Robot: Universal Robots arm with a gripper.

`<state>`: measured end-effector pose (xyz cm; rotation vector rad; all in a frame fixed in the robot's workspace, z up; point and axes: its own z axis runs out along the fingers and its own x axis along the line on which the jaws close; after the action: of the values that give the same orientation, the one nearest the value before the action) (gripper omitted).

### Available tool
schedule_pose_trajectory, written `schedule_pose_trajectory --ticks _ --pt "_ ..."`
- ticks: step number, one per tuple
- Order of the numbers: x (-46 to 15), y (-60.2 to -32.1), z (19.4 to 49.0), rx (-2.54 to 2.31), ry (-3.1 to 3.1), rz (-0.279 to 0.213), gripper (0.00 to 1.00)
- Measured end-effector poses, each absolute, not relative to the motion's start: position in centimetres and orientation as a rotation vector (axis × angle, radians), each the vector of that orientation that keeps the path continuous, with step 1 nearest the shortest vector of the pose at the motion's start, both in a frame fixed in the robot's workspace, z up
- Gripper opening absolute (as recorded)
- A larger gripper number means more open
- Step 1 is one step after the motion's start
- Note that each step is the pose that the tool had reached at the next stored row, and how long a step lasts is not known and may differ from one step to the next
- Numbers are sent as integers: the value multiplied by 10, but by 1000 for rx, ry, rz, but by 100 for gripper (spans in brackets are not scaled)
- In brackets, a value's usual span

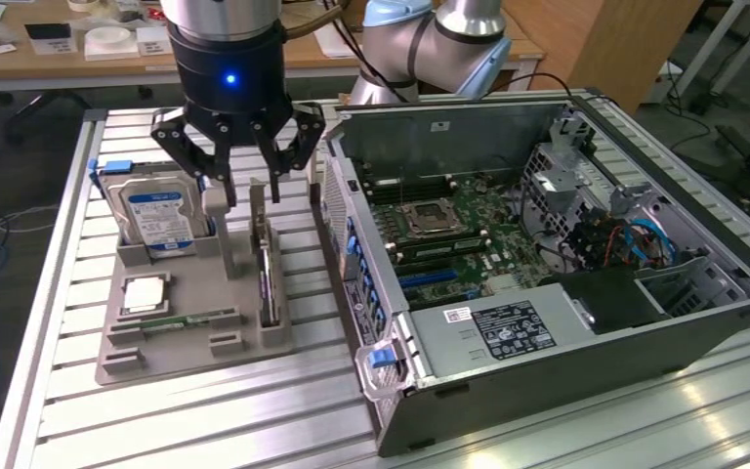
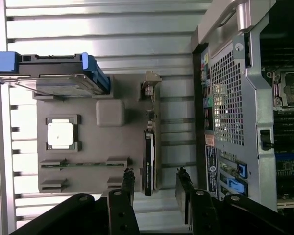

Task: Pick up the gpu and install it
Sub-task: 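Pick up the gpu and move the gpu toward the slot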

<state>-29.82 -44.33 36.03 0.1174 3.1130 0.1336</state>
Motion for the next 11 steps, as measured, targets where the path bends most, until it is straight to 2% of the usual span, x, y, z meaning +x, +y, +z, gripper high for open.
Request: schedule_pose_trajectory --ticks 11 --pt "-298 -443 352 117 3113 133 47"
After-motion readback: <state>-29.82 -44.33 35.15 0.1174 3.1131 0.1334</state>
